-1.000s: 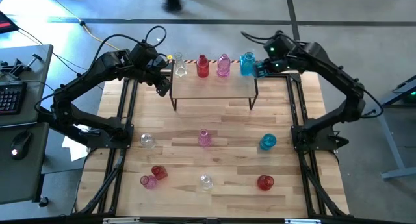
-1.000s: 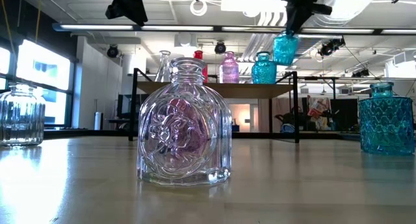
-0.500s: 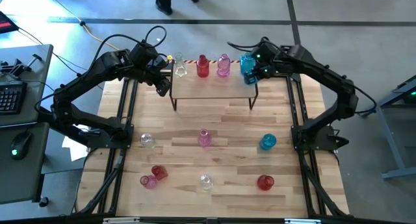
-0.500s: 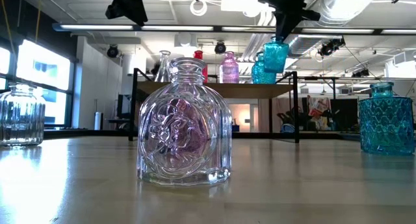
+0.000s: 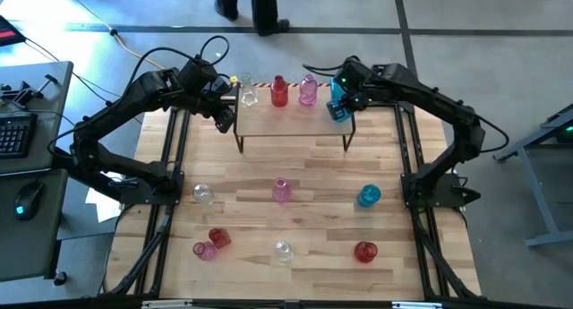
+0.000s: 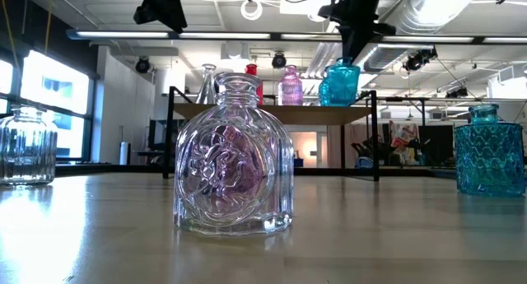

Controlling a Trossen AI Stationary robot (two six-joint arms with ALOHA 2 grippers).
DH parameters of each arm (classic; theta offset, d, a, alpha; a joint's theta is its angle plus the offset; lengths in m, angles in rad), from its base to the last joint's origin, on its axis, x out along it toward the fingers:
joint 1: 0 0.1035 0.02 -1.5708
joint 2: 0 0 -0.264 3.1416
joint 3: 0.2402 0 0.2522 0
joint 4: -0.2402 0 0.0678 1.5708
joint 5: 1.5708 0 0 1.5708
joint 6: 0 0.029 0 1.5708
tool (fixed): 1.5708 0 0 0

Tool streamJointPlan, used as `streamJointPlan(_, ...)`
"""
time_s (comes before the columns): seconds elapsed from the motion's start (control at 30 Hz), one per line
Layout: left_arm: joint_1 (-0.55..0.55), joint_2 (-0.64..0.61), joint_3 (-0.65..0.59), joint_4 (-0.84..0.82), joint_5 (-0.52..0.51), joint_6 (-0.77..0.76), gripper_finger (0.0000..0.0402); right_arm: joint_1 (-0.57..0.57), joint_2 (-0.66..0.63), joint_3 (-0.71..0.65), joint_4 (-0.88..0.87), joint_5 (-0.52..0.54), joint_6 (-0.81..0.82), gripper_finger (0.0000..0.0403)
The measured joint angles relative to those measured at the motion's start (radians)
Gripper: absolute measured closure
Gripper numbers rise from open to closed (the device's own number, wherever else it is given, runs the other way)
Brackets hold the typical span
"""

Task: Sort vases onto shelf
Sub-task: Put the top blue vase on the shelf aligned with the other blue vase

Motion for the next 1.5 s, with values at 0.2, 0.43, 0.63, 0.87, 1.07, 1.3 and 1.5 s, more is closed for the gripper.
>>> streamJointPlan(0.2, 0.000, 0.000, 0.000, 0.000, 0.000, 0.000, 0.0321, -0.007, 0.003, 0.000, 0.003, 0.003, -0.001, 0.0403)
streamJointPlan(0.43, 0.000, 0.000, 0.000, 0.000, 0.000, 0.000, 0.0321, -0.016, 0.005, -0.008, 0.021, 0.003, -0.011, 0.0403)
streamJointPlan(0.63, 0.000, 0.000, 0.000, 0.000, 0.000, 0.000, 0.0321, -0.016, 0.016, -0.009, 0.038, 0.002, -0.026, 0.0403)
streamJointPlan(0.87, 0.000, 0.000, 0.000, 0.000, 0.000, 0.000, 0.0321, -0.017, 0.018, -0.009, 0.037, 0.002, -0.027, 0.0403)
streamJointPlan(1.07, 0.000, 0.000, 0.000, 0.000, 0.000, 0.000, 0.0321, -0.023, 0.026, -0.010, 0.031, 0.006, -0.050, 0.0402)
streamJointPlan(1.3, 0.000, 0.000, 0.000, 0.000, 0.000, 0.000, 0.0321, -0.023, 0.039, -0.010, 0.038, 0.020, -0.064, 0.0402)
streamJointPlan(1.5, 0.000, 0.000, 0.000, 0.000, 0.000, 0.000, 0.0321, -0.023, 0.039, -0.010, 0.036, 0.015, -0.064, 0.0402)
